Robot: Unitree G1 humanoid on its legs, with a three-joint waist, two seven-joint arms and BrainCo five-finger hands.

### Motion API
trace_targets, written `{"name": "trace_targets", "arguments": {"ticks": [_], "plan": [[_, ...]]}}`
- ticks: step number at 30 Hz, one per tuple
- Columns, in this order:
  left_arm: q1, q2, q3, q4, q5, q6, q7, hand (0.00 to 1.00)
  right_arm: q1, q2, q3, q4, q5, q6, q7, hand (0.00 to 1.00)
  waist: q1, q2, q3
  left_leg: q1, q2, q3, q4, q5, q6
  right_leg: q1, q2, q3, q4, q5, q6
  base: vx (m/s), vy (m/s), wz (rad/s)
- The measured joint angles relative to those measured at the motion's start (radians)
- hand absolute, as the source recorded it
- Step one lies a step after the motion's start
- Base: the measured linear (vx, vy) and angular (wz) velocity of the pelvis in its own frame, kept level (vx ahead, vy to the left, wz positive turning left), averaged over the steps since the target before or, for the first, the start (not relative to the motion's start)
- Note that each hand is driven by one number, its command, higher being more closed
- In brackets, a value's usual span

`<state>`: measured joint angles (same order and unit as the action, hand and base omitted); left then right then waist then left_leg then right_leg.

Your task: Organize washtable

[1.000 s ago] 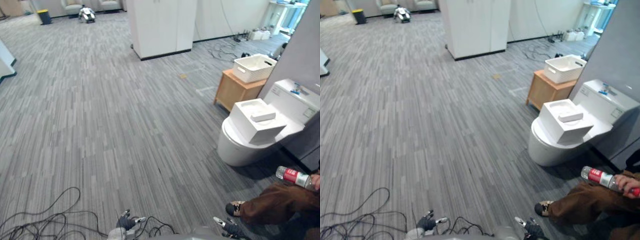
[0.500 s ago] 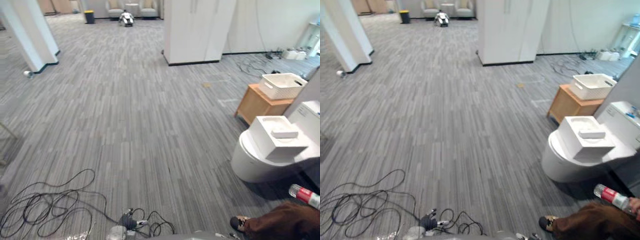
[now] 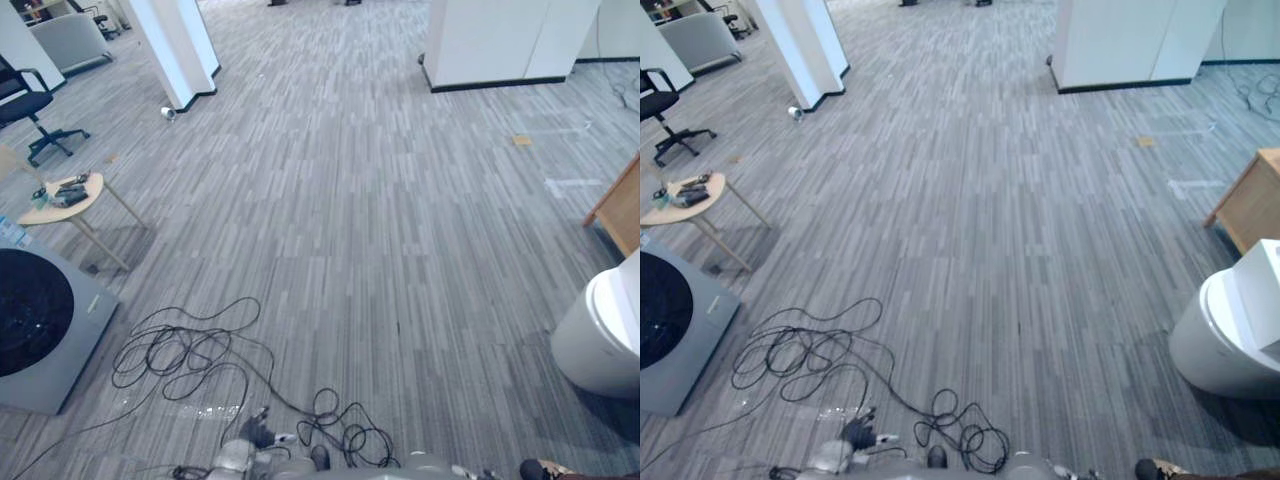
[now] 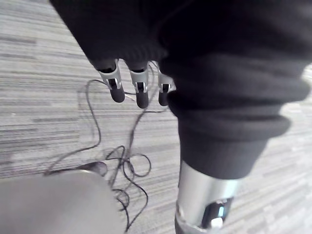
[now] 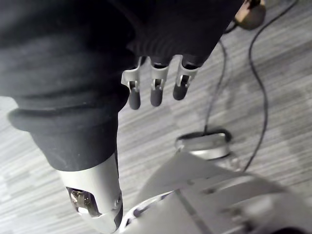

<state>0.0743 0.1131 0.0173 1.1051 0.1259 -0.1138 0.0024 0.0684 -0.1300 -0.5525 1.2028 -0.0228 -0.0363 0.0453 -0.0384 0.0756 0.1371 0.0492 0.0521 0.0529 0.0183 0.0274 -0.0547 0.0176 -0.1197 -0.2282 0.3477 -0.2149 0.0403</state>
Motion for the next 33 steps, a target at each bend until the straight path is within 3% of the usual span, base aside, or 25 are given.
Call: {"name": "trace_targets", "arguments": {"ticks": [1,2,7,12,15,18,19,20,22,23,24,25,26,27,28,29,33], "plan": [[0.01,0.002,0.0,0.006,-0.001,0.002,0.0,0.0,-0.001,0.007,-0.009,-0.006,0.0,-0.001,-0.001,0.0,0.0,-0.002,0.0,0.005,-0.001,0.004,-0.014,0.004,0.0,0.002,0.0,0.004,-0.002,0.0,0.0,0.03,-0.006,-0.13],[0.034,0.024,0.021,0.037,-0.006,0.008,0.02,0.0,0.037,0.045,0.052,-0.01,-0.011,0.003,-0.023,0.0,-0.003,-0.054,-0.034,0.053,0.0,0.006,-0.111,0.052,-0.011,0.011,0.011,0.006,-0.048,0.006,0.021,0.01,-0.003,-0.04],[0.034,0.023,0.02,0.037,-0.007,0.007,0.02,0.0,0.038,0.045,0.061,-0.013,-0.011,0.003,-0.024,0.0,-0.005,-0.053,-0.032,0.052,0.003,0.02,-0.111,0.052,-0.011,0.007,0.016,0.021,-0.05,0.005,0.02,0.0,-0.001,-0.05],[0.03,0.027,0.015,0.034,-0.012,-0.007,0.027,0.0,0.053,0.04,0.209,-0.102,-0.009,-0.01,-0.045,0.0,-0.01,-0.051,-0.028,0.017,0.016,0.06,-0.111,0.052,-0.011,-0.046,0.046,0.093,-0.046,0.0,0.014,0.0,-0.034,-0.26],[0.017,0.039,0.007,0.021,-0.012,-0.009,0.039,0.0,0.061,0.044,0.307,-0.195,-0.011,-0.023,-0.051,0.0,-0.017,-0.065,-0.009,-0.001,0.019,0.066,-0.11,0.048,-0.016,-0.078,0.056,0.115,-0.019,-0.044,-0.004,0.01,-0.073,-0.15],[0.019,0.052,-0.008,-0.062,-0.008,-0.016,0.057,0.0,0.098,0.04,0.435,-0.397,-0.036,-0.033,-0.066,0.0,-0.024,-0.078,0.021,-0.127,0.04,0.073,0.093,-0.067,-0.032,-0.126,0.088,0.165,0.04,-0.099,-0.034,-0.03,-0.094,-0.06],[0.027,0.047,-0.007,-0.123,0.007,-0.024,0.067,0.0,0.122,0.03,0.464,-0.481,-0.062,-0.047,-0.066,0.0,-0.018,-0.068,0.056,-0.174,0.065,0.077,0.264,-0.119,-0.03,-0.106,0.106,0.187,0.052,-0.116,-0.058,-0.02,-0.07,0.12],[0.031,0.05,-0.007,-0.186,0.024,-0.027,0.069,0.0,0.135,0.027,0.486,-0.515,-0.074,-0.056,-0.067,0.0,-0.018,-0.071,0.073,-0.256,0.084,0.094,0.469,-0.114,-0.008,-0.092,0.104,0.17,0.08,-0.134,-0.073,0.0,-0.112,0.27],[0.039,0.045,-0.007,-0.267,0.045,-0.032,0.084,0.0,0.15,0.022,0.494,-0.524,-0.111,-0.057,-0.065,0.0,0.001,-0.072,0.087,-0.343,0.112,0.096,0.675,-0.048,-0.011,-0.081,0.095,0.167,0.131,-0.157,-0.07,0.03,-0.13,0.36],[0.05,0.044,-0.004,-0.324,0.048,-0.034,0.111,0.0,0.156,0.022,0.501,-0.524,-0.13,-0.056,-0.066,0.0,0.014,-0.079,0.103,-0.395,0.119,0.092,0.801,0.062,-0.029,-0.063,0.087,0.173,0.174,-0.175,-0.084,0.02,-0.184,0.38],[0.061,0.045,-0.002,-0.376,0.058,-0.039,0.132,0.0,0.162,0.018,0.515,-0.524,-0.144,-0.054,-0.067,0.0,0.02,-0.089,0.114,-0.467,0.124,0.088,0.903,0.26,-0.026,-0.053,0.082,0.187,0.201,-0.173,-0.088,0.01,-0.196,0.38],[0.064,0.046,0.003,-0.403,0.064,-0.042,0.136,0.0,0.16,0.013,0.523,-0.525,-0.147,-0.054,-0.067,0.0,0.03,-0.101,0.123,-0.527,0.124,0.092,0.952,0.374,-0.021,-0.053,0.08,0.203,0.212,-0.17,-0.101,-0.01,-0.212,0.3],[0.063,0.043,0.006,-0.439,0.067,-0.052,0.148,0.0,0.155,0.002,0.531,-0.528,-0.147,-0.053,-0.068,0.0,0.038,-0.108,0.123,-0.602,0.122,0.091,1.03,0.346,-0.055,-0.053,0.079,0.21,0.23,-0.183,-0.126,0.02,-0.185,0.26],[0.063,0.038,0.009,-0.458,0.066,-0.063,0.156,0.0,0.148,-0.017,0.531,-0.528,-0.147,-0.049,-0.069,0.0,0.038,-0.089,0.142,-0.694,0.112,0.096,1.101,0.182,-0.069,-0.055,0.08,0.222,0.249,-0.194,-0.145,0.06,-0.18,0.19],[0.068,0.034,0.018,-0.48,0.06,-0.067,0.161,0.0,0.136,-0.041,0.534,-0.521,-0.147,-0.044,-0.068,0.0,0.041,-0.074,0.156,-0.759,0.099,0.11,1.091,0.095,-0.083,-0.056,0.078,0.235,0.256,-0.195,-0.147,0.08,-0.12,0.04],[0.078,0.03,0.025,-0.498,0.049,-0.069,0.167,0.0,0.135,-0.052,0.541,-0.518,-0.149,-0.041,-0.068,0.0,0.047,-0.068,0.158,-0.779,0.098,0.122,1.057,0.081,-0.095,-0.057,0.076,0.239,0.256,-0.195,-0.147,0.09,-0.09,-0.26],[0.13,0.019,0.031,-0.554,0.022,-0.07,0.178,0.0,0.107,-0.075,0.57,-0.515,-0.172,-0.043,-0.068,0.0,0.054,-0.066,0.16,-0.779,0.074,0.147,0.673,0.031,-0.158,-0.016,0.106,0.262,0.232,-0.198,-0.14,0.18,-0.082,-0.33]]}}
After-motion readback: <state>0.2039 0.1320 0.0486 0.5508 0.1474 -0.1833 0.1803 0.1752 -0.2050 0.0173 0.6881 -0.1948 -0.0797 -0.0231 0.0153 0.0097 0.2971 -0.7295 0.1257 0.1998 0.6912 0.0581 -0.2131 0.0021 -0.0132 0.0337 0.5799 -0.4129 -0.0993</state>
